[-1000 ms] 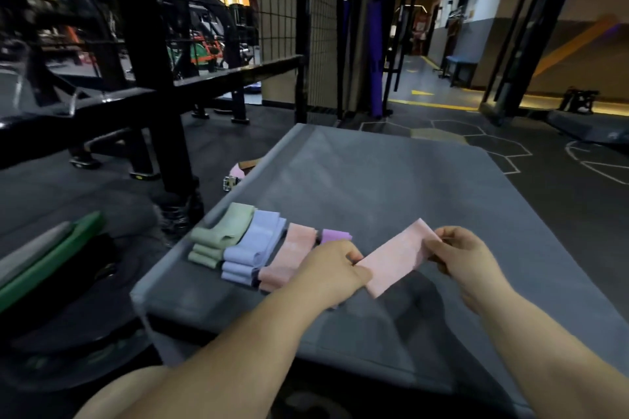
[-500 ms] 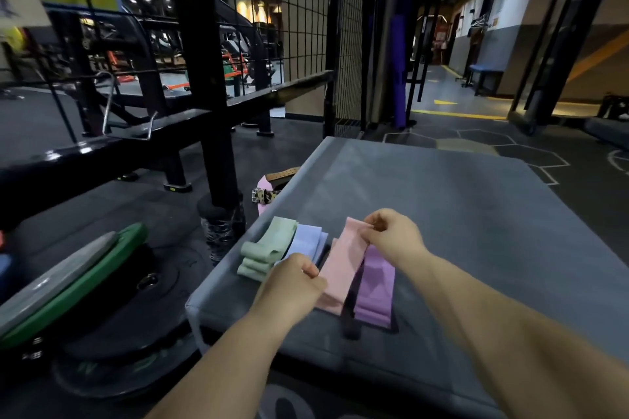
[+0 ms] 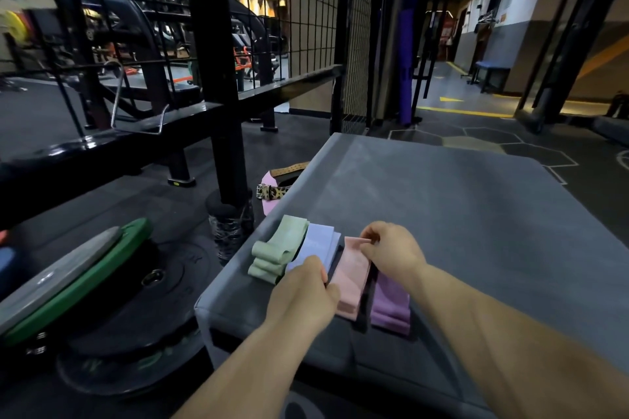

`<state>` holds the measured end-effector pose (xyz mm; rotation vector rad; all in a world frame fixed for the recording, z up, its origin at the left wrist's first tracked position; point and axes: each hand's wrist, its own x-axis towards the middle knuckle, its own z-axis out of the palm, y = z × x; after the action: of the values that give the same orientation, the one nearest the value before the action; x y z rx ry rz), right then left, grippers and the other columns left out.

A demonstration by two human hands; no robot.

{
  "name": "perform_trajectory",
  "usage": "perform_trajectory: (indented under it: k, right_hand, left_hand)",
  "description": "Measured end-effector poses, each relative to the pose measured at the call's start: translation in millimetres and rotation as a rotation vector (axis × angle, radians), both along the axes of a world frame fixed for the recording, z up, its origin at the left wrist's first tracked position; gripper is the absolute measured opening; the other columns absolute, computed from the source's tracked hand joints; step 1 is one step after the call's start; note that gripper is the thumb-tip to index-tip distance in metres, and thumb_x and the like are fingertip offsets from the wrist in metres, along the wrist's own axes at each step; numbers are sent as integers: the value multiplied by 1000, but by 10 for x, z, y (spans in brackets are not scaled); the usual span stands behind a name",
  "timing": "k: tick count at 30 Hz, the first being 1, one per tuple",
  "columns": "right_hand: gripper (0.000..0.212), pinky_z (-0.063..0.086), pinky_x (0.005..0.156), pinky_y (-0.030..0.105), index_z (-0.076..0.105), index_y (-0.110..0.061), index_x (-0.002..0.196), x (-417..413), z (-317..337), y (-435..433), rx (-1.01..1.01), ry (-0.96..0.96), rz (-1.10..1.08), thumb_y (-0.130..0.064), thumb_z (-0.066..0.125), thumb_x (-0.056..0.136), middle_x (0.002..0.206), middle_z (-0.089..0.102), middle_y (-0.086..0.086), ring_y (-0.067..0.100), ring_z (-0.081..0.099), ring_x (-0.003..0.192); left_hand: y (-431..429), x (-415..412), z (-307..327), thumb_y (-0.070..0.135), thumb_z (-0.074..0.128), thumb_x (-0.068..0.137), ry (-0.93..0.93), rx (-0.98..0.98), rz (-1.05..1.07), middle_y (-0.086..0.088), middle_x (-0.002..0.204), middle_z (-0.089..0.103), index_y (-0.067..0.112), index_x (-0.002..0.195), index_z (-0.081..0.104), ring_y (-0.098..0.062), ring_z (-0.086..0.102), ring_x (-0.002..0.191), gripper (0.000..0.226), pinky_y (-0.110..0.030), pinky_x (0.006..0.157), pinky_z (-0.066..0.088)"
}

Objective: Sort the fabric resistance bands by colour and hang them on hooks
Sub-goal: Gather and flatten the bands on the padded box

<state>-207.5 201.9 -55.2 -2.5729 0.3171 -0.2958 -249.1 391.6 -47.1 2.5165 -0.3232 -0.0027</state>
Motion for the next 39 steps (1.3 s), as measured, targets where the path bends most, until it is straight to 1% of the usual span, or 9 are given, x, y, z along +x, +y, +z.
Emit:
perform_trajectory:
  k: [8, 17, 22, 26, 28, 31, 34, 37, 39]
  right_hand:
    - [19, 38, 94, 35, 67, -32, 105, -8, -36, 31, -214, -24, -12, -31, 59, 88, 109, 67, -7, 19, 55, 112]
    - [31, 30, 99, 37, 61, -33, 121, -71, -3, 23, -258, -18, -13, -38, 57, 91, 123, 59, -8, 19, 45, 123]
    - [35, 26, 107, 37, 57, -33, 131, -142, 25, -28, -256, -16, 103, -38, 51, 97, 139, 52, -12, 15, 35, 134]
    - [41, 21, 111, 36, 49, -36, 139, -234, 13, -46, -347, 38, 227, -42, 44, 99, 152, 37, -16, 9, 24, 143]
    - [47, 14, 115, 38, 41, -35, 146, -277, -9, -40, -389, 97, 281, -47, 40, 100, 159, 22, -16, 9, 11, 148]
    - [55, 1, 119, 39, 26, -34, 153, -326, -46, -17, -389, 163, 342, -53, 31, 102, 163, 6, -16, 8, -4, 150]
    - [61, -8, 120, 43, 12, -33, 156, -342, -106, -9, -406, 232, 364, -56, 27, 101, 163, -3, -16, 9, -13, 150]
    - [70, -10, 120, 46, 5, -32, 156, -351, -159, -3, -429, 280, 366, -65, 20, 97, 163, -7, -13, 12, -14, 150]
    - [93, -10, 120, 46, 2, -31, 157, -356, -173, 9, -440, 288, 369, -79, 1, 77, 163, -8, -12, 13, -13, 150]
  left_hand:
    - [-27, -70, -10, 31, 49, 91, -79, 55, -32, 7, 81, 42, 21, 99, 51, -20, 45, 77, 14, -29, 67, 37]
    - [-10, -63, -4, 33, 50, 92, -105, 33, -29, 5, 94, 55, 20, 100, 51, -22, 54, 92, 15, -31, 75, 44]
    - [-8, -59, 32, 32, 51, 91, -246, -5, -31, 8, 97, 61, 27, 96, 50, -19, 55, 93, 6, -29, 66, 35]
    - [-38, -16, -56, 30, 55, 88, -420, 19, -82, 11, 100, 60, 27, 94, 62, -19, 51, 105, 9, -30, 81, 34]
    - [-51, 8, -123, 34, 50, 94, -414, 73, -118, 15, 123, 58, 31, 104, 64, -18, 41, 128, 18, -34, 100, 29]
    - [-41, 22, -161, 42, 25, 101, -284, 240, -153, 20, 151, 33, 38, 130, 51, -12, 8, 147, 39, -39, 118, 5]
    - [-26, 13, -151, 54, -5, 88, -220, 304, -188, 19, 154, 29, 40, 139, 42, -10, 4, 148, 71, -42, 118, -4]
    - [-10, 28, -209, 48, 14, 101, -147, 365, -205, 17, 155, 30, 39, 143, 37, -10, 8, 148, 49, -43, 119, -6]
    - [-5, 18, -222, 44, 20, 103, -140, 355, -205, 17, 154, 31, 39, 144, 36, -10, 12, 147, 44, -43, 119, -3]
